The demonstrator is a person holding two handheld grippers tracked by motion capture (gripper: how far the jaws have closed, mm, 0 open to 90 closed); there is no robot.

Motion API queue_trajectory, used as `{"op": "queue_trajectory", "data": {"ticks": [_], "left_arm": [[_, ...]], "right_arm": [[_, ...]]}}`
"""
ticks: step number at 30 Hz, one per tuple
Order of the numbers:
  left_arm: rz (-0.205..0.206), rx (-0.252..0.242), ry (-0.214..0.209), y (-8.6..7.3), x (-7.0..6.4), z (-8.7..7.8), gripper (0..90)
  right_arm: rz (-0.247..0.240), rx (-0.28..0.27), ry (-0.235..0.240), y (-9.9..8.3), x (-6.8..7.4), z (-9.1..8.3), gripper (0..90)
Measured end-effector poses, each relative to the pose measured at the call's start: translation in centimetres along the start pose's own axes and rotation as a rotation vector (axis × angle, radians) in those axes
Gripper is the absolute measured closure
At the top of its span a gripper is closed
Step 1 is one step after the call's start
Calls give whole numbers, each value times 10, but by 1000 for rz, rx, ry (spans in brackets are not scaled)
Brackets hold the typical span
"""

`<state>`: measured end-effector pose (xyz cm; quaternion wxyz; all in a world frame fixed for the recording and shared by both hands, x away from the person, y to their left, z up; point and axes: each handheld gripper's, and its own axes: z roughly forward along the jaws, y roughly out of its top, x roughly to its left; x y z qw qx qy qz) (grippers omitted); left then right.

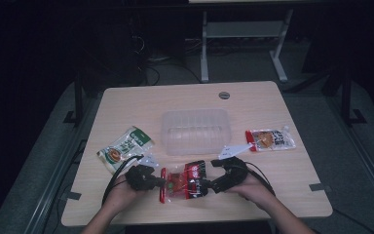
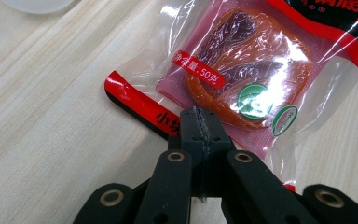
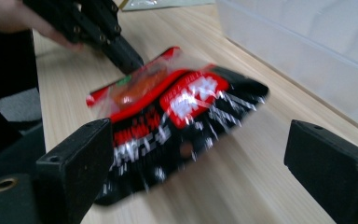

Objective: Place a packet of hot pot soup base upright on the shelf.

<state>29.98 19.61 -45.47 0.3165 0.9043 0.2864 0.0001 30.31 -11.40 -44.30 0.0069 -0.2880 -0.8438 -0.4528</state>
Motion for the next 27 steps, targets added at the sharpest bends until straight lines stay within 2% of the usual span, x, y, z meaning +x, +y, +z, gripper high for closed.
{"op": "queue_trajectory", "data": {"ticks": [1,7,9,16,19,27], "left_arm": [[-11,0,1,0,0,0,898],[-18,-4,0,0,-1,0,898],[-14,0,1,0,0,-1,898],[-16,1,5,-1,-1,-1,898],[-19,-1,7,-1,-1,-1,898],[-30,-15,11,-1,-2,0,898]], "right_arm": [[1,5,-1,2,1,3,75],[20,24,-19,1,1,11,74],[44,27,-4,-1,0,11,74],[51,41,55,-5,3,19,79],[67,41,87,-7,5,22,127],[70,74,118,-6,12,28,145]]}}
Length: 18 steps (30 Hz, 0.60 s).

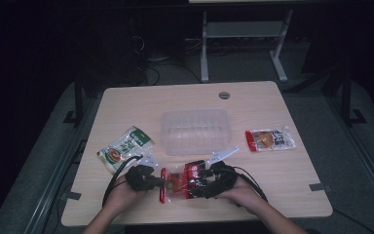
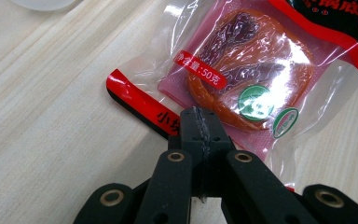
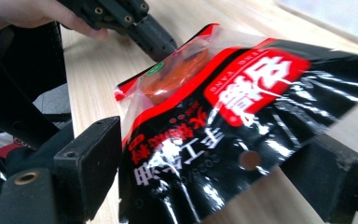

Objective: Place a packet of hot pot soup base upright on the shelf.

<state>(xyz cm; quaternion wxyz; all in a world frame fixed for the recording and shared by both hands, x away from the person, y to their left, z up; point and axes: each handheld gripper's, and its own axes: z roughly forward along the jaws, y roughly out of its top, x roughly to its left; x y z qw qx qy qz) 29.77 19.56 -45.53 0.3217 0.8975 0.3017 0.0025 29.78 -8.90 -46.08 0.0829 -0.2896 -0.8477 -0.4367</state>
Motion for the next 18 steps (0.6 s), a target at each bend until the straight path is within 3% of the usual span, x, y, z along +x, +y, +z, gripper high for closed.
{"op": "queue_trajectory", "data": {"ticks": [3,12,18], "left_arm": [[15,6,5,0,0,0,898],[17,8,11,0,0,0,899],[5,0,12,0,-1,0,899]], "right_arm": [[-37,11,-12,1,5,4,196],[-20,-4,32,9,6,9,385],[-50,16,39,17,7,14,519]]}}
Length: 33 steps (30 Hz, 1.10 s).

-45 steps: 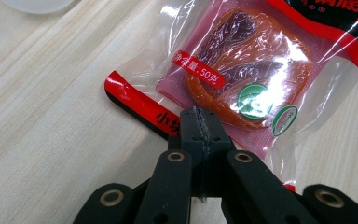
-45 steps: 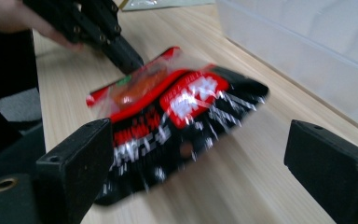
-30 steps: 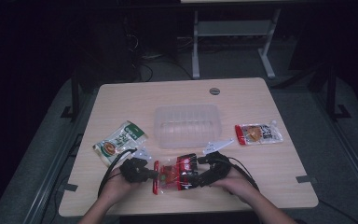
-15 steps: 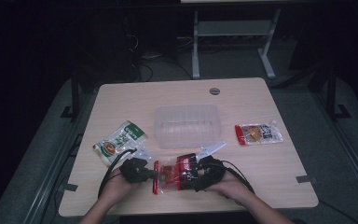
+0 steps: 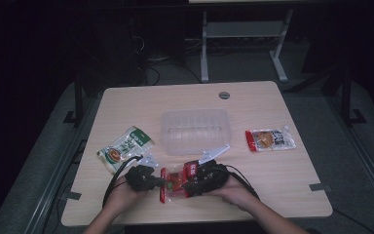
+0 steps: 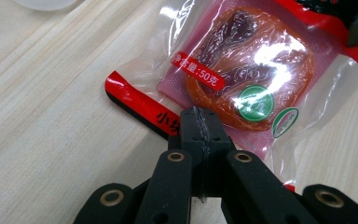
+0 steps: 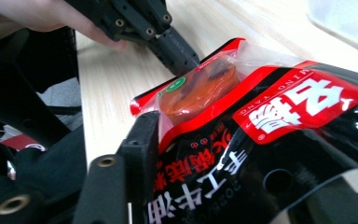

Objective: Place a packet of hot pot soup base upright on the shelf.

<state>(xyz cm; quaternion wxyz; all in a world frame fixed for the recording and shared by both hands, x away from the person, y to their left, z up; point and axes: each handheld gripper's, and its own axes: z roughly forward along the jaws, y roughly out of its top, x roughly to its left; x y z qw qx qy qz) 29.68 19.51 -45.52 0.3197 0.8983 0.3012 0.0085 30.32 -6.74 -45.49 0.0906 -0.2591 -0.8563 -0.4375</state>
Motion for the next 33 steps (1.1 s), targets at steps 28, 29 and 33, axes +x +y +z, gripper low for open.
{"op": "queue_trajectory", "data": {"ticks": [28,29,33], "left_arm": [[-4,1,-20,1,3,0,898],[-3,1,-22,1,3,0,898],[-4,-15,-32,1,2,-2,898]], "right_arm": [[-42,-27,50,2,-9,-12,897],[-41,-39,64,2,-9,-13,898],[-49,-61,89,2,-8,-16,898]]}}
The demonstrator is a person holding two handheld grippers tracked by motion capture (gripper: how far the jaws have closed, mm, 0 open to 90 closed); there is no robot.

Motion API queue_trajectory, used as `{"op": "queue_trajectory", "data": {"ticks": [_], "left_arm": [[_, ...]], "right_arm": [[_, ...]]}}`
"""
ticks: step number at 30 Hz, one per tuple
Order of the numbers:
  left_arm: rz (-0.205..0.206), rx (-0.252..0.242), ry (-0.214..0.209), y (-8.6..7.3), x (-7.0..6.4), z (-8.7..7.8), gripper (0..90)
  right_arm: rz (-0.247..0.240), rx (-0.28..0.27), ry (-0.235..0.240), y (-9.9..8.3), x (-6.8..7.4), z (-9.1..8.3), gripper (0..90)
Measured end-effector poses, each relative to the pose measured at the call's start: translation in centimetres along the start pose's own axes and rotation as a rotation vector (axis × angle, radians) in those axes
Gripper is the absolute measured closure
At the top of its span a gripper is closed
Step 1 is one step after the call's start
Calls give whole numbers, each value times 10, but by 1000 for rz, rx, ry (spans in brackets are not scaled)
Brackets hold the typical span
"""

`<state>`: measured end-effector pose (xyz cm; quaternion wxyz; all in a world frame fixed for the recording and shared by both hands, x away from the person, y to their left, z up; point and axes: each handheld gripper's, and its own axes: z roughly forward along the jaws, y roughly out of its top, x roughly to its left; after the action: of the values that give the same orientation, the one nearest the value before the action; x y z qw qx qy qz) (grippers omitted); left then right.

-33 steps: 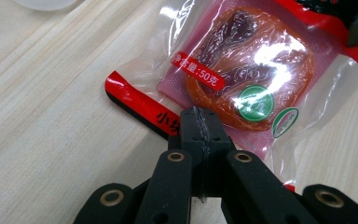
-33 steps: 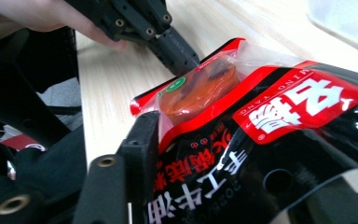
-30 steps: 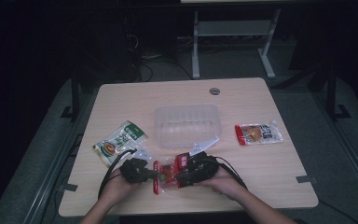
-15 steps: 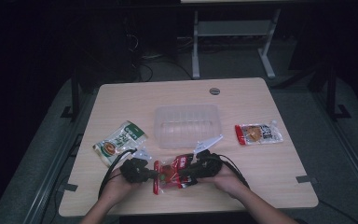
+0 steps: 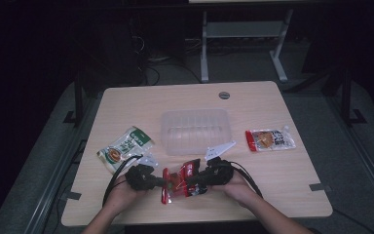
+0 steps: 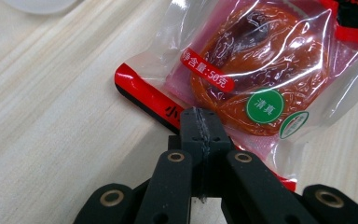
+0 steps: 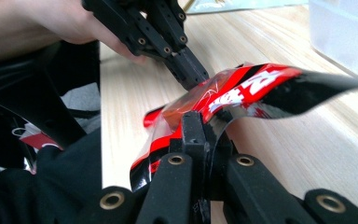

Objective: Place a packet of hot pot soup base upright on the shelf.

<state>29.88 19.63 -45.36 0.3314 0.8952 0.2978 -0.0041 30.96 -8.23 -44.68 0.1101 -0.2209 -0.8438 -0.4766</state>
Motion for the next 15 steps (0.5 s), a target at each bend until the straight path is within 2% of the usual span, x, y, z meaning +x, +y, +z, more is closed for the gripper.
{"op": "queue_trajectory", "data": {"ticks": [4,6,9,12,13,15], "left_arm": [[10,-27,-9,0,0,-5,898],[1,-56,-21,1,-1,-5,898],[10,-68,-38,3,-3,-4,898],[33,-77,-55,6,-7,-1,898],[53,-69,-57,7,-9,-1,898],[61,-76,-67,9,-13,1,898]], "right_arm": [[11,-38,41,1,1,-5,899],[11,-59,61,2,3,-7,899],[-11,-85,78,5,5,-10,899],[-35,-103,84,8,8,-14,900],[-36,-106,93,9,8,-15,900],[-40,-124,105,10,8,-18,900]]}}
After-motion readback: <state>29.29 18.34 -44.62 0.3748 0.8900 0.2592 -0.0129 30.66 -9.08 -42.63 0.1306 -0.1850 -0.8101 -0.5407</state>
